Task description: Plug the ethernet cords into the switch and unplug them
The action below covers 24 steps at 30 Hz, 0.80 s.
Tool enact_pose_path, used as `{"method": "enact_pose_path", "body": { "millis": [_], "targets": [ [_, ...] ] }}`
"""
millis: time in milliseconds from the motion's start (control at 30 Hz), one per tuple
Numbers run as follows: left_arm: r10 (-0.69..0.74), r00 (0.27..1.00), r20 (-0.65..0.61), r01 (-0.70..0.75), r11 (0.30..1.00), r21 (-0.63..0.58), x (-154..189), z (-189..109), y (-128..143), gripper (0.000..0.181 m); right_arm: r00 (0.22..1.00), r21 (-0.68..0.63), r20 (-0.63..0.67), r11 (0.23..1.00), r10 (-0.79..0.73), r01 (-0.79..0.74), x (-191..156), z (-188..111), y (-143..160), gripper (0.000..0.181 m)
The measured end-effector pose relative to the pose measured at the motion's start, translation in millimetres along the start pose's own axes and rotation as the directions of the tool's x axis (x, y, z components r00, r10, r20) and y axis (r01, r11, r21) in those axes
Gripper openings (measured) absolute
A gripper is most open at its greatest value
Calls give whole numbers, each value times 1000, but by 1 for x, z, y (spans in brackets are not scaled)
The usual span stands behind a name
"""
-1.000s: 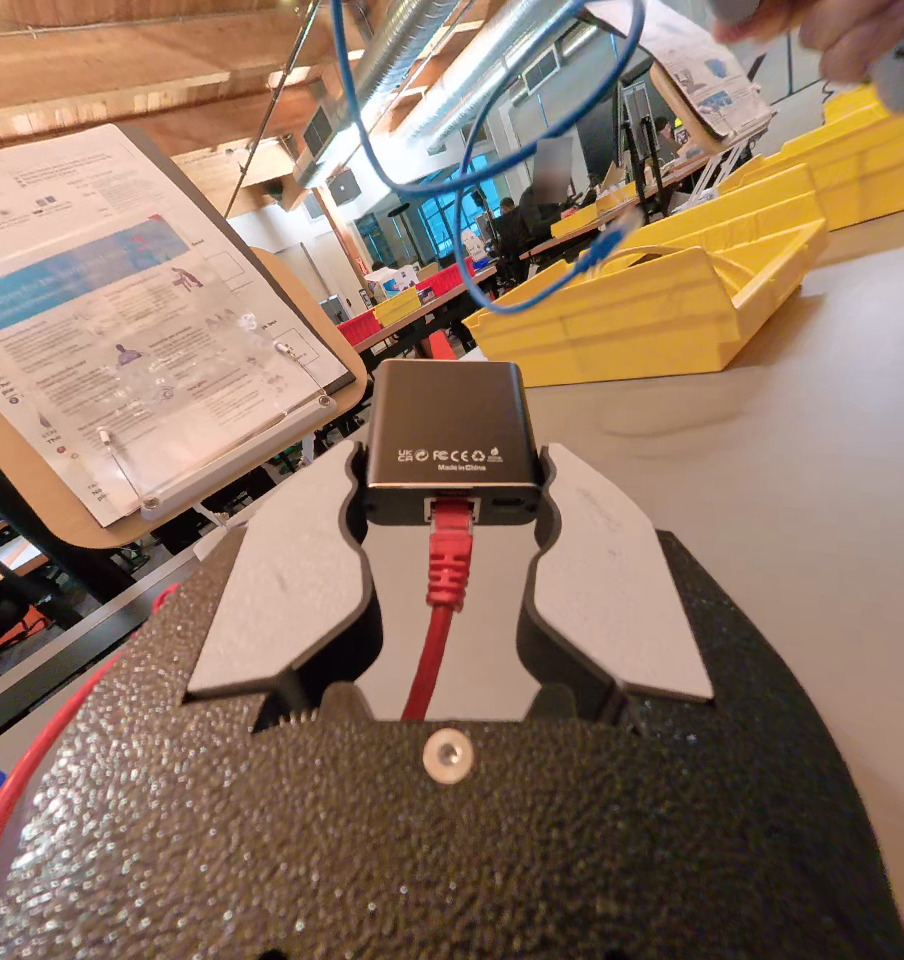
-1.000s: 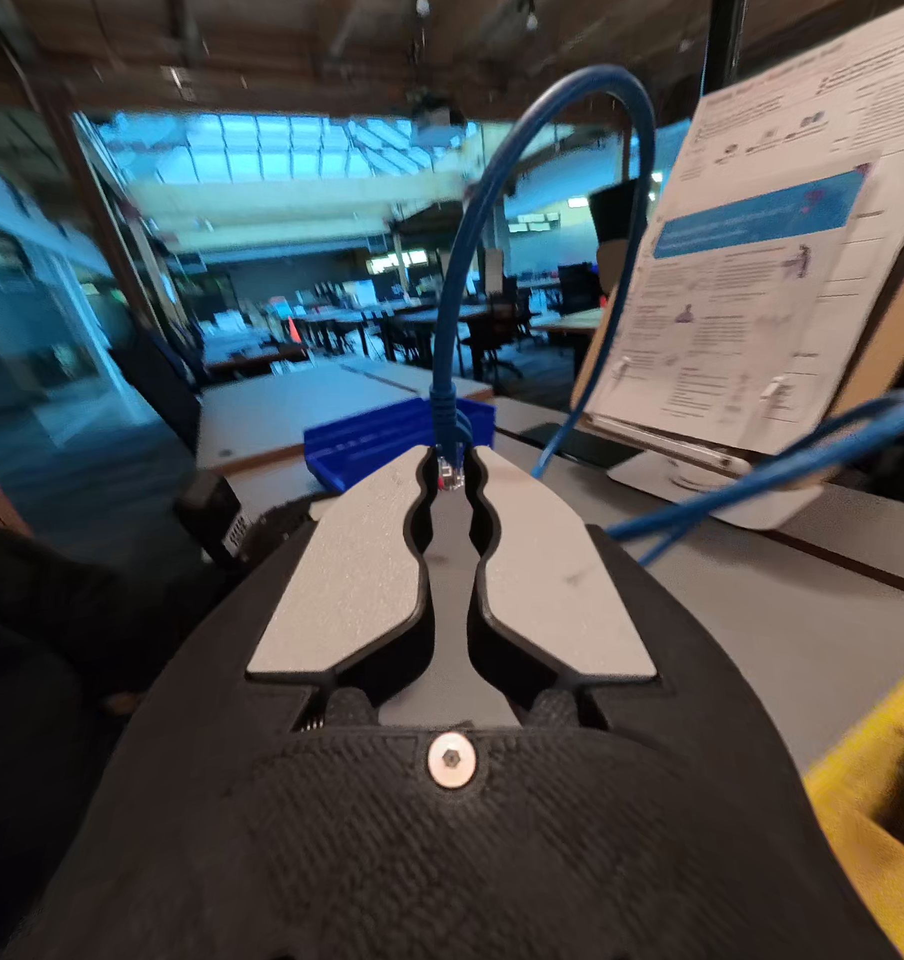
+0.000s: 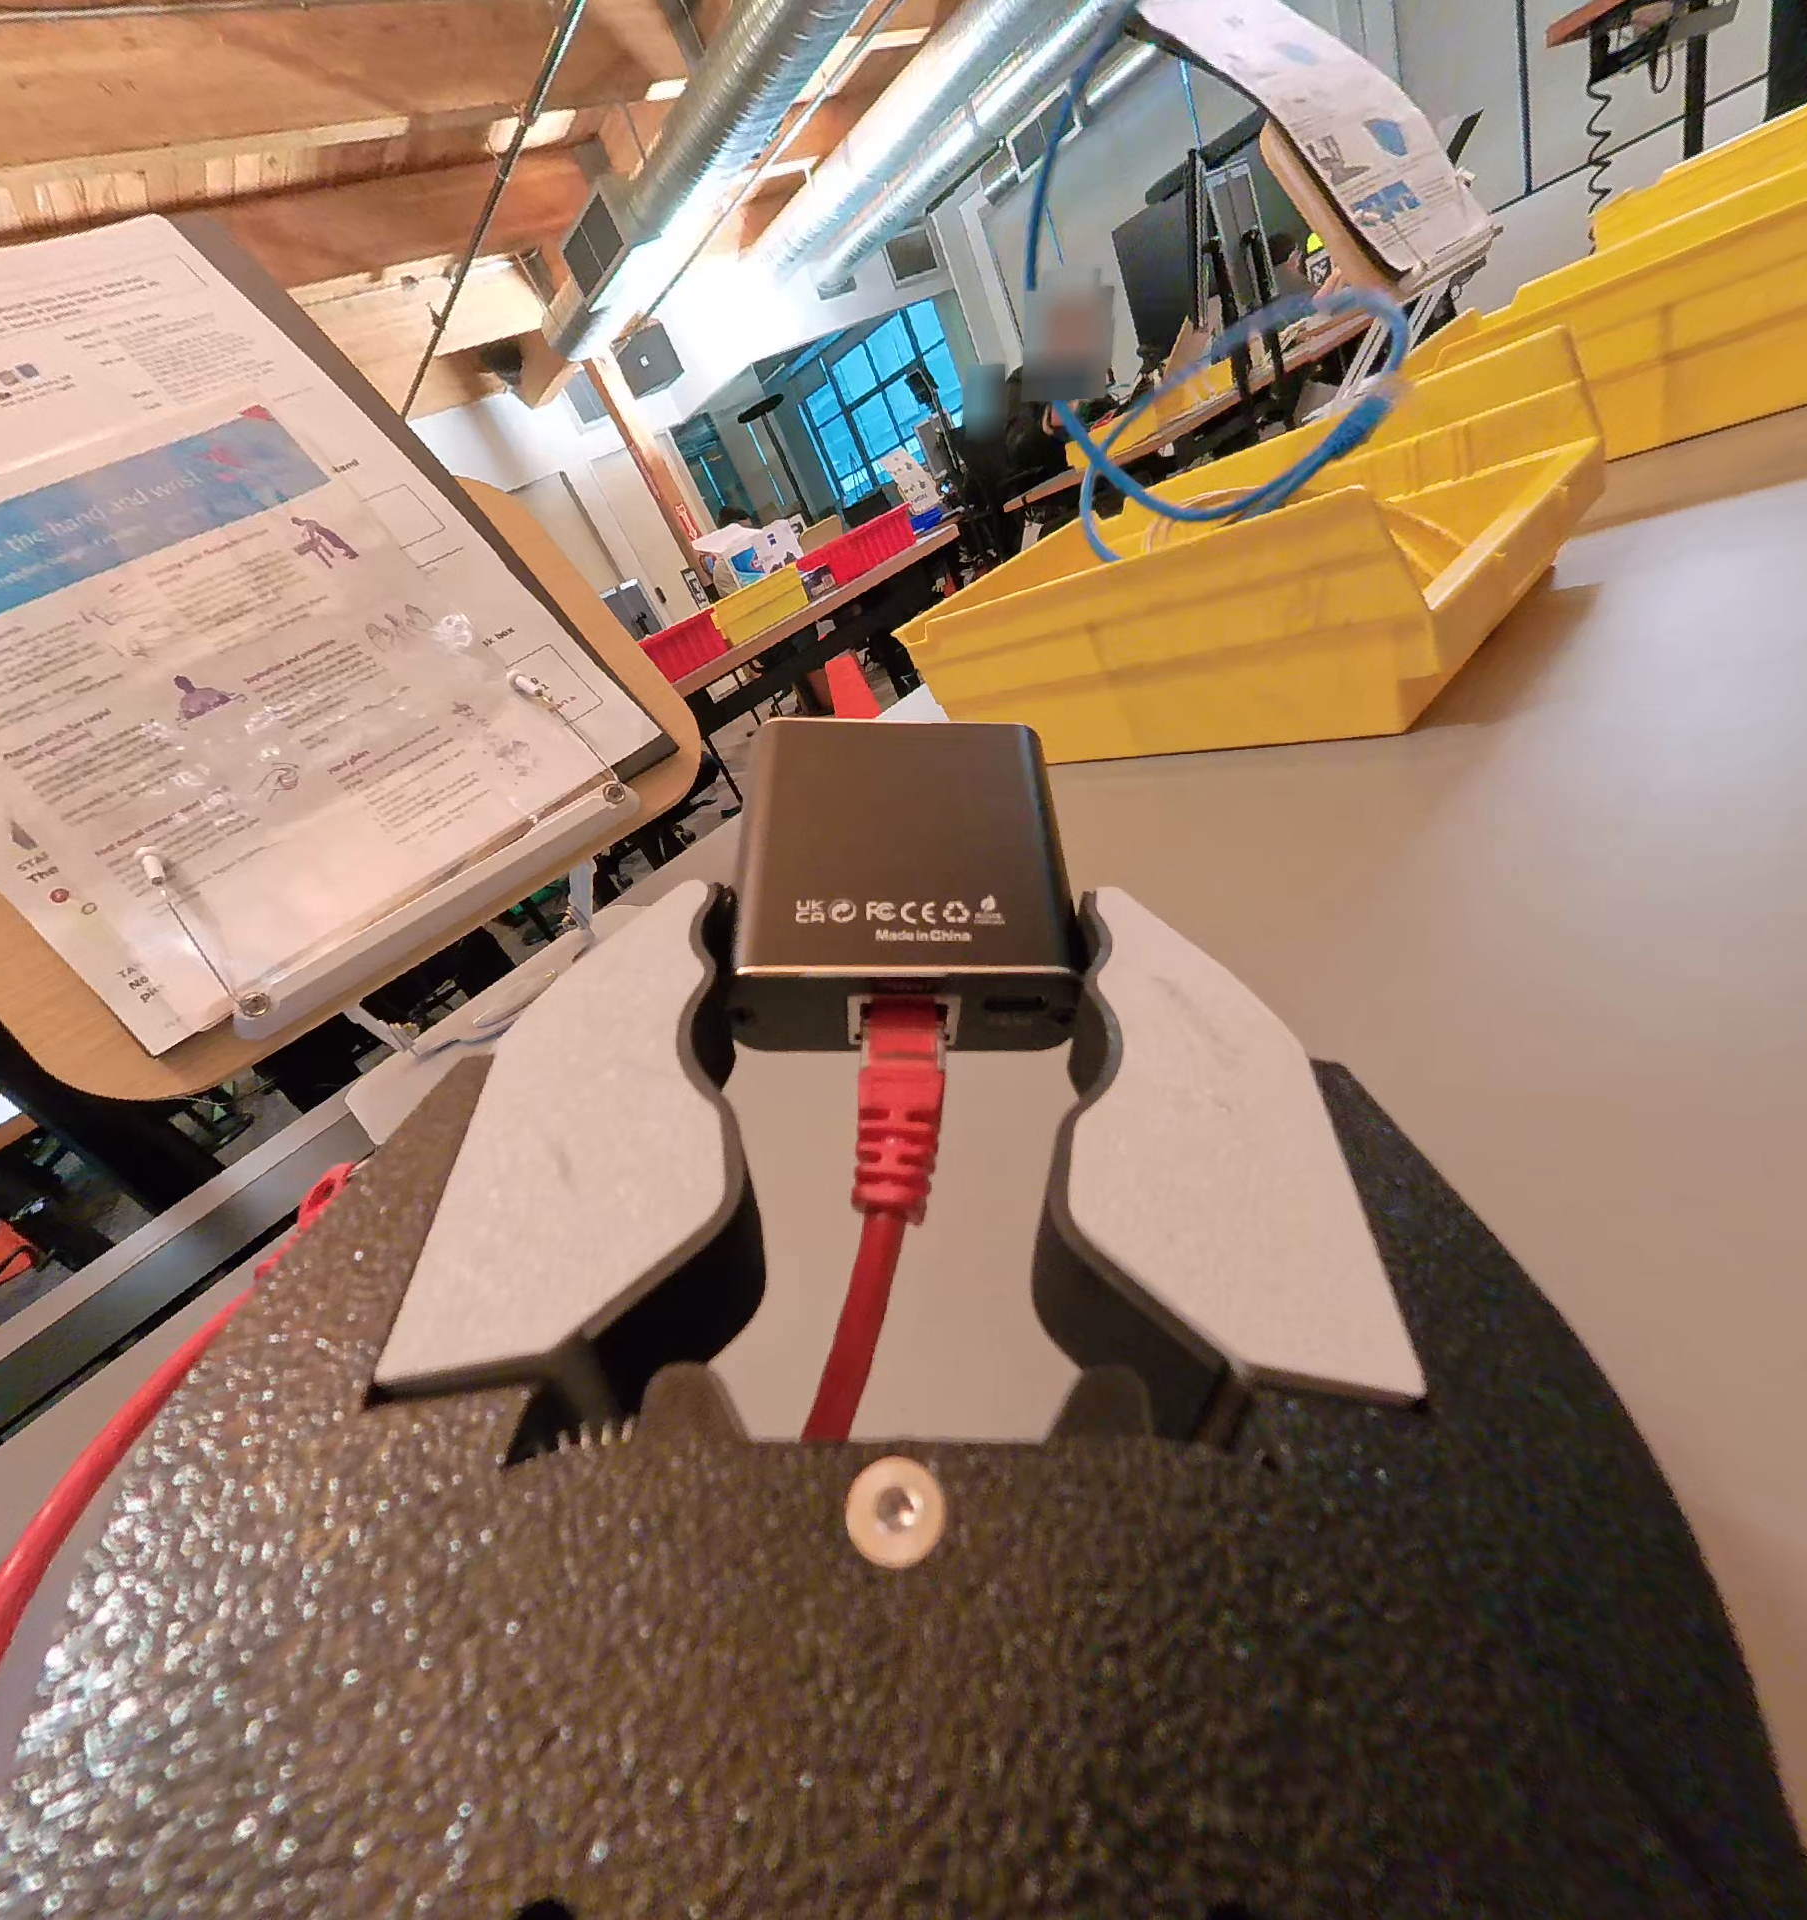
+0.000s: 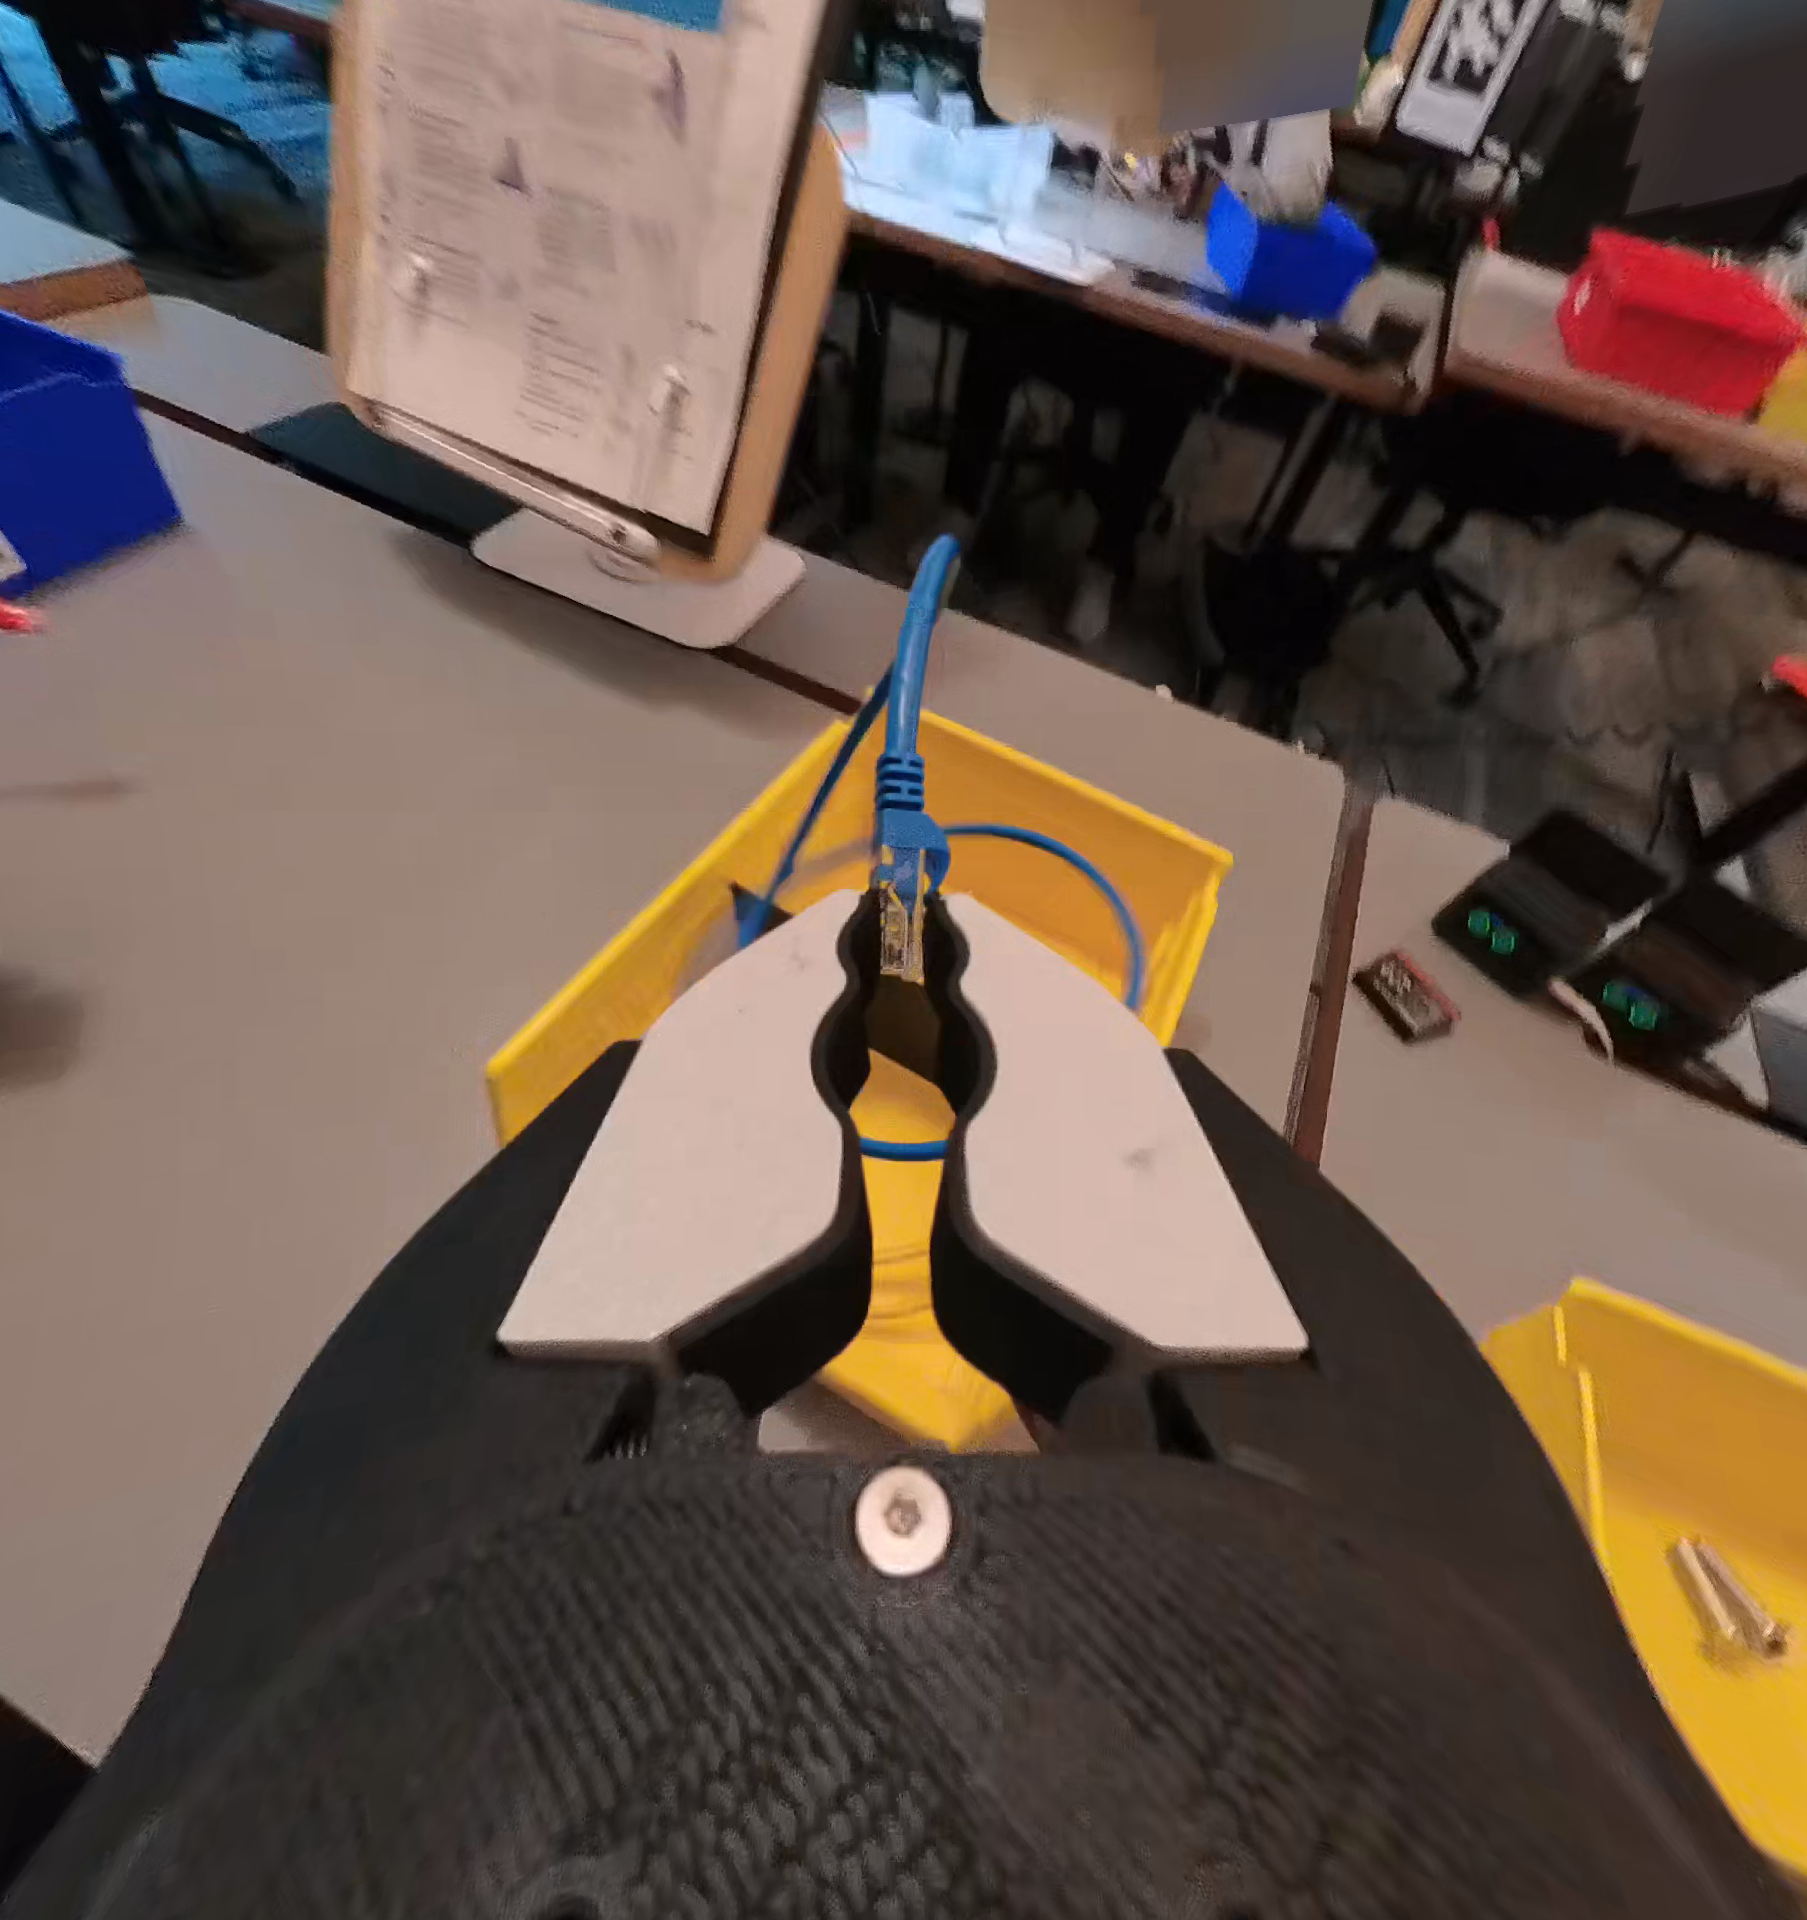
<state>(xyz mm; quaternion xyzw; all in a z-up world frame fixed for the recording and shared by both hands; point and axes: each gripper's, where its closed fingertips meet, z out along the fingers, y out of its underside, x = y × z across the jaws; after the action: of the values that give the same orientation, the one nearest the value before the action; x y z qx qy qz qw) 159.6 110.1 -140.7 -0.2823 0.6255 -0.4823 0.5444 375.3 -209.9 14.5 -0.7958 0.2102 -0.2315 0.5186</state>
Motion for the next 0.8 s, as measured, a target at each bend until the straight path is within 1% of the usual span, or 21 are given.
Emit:
{"method": "enact_pose_path", "body": {
  "millis": [67, 100, 167, 233, 300, 367, 400, 533, 600, 667, 733, 800],
  "targets": [
    [2, 1000, -2, -2, 1000, 1, 1, 0, 0, 62, 999, 23, -5, 999, -42, 42, -8, -7, -20, 9],
    [3, 1000, -3, -3, 1000, 1, 1, 0, 0, 62, 998, 0, -6, 998, -62, 62, -10, -9, -24, 9],
    [2, 1000, -3, -2, 1000, 1, 1, 0, 0, 62, 996, -99, -11, 991, -91, 90, -6, -6, -16, 8],
    [-2, 1000, -2, 2, 1000, 3, 0, 0, -1, 62, 996, -201, 6, 975, -92, 91, 0, 2, 4, 9],
    [-6, 1000, 0, 6, 1000, 4, 0, 0, -1, 62, 998, -262, 35, 963, -49, 57, 4, 9, 24, 9],
    [-10, 1000, 0, 10, 1000, 5, -1, -1, -1, 62, 994, -315, 108, 948, -18, 52, 0, 17, 45, 9],
    [-11, 1000, 1, 11, 1000, 6, -1, -1, -1, 62, 993, -345, 120, 938, -1, 43, 0, 21, 55, 9],
    [-11, 1000, 0, 11, 1000, 5, -1, -1, -1, 62, 993, -432, 118, 902, 30, 25, 3, 38, 83, 8],
    [-10, 1000, -2, 10, 1000, 5, 0, -1, -1, 62, 995, -496, 99, 867, 2, 48, 9, 47, 102, 8],
    [-9, 1000, -3, 9, 1000, 4, 0, 0, -1, 62, 993, -593, 94, 796, -77, 118, 13, 55, 128, 7],
    [-8, 1000, -4, 8, 1000, 4, 0, 0, -1, 62, 982, -661, 113, 727, -148, 186, 12, 65, 151, 7],
    [-7, 1000, -5, 7, 1000, 3, 0, 0, -1, 62, 971, -680, 170, 694, -168, 239, -1, 77, 169, 6]
  ]
}}
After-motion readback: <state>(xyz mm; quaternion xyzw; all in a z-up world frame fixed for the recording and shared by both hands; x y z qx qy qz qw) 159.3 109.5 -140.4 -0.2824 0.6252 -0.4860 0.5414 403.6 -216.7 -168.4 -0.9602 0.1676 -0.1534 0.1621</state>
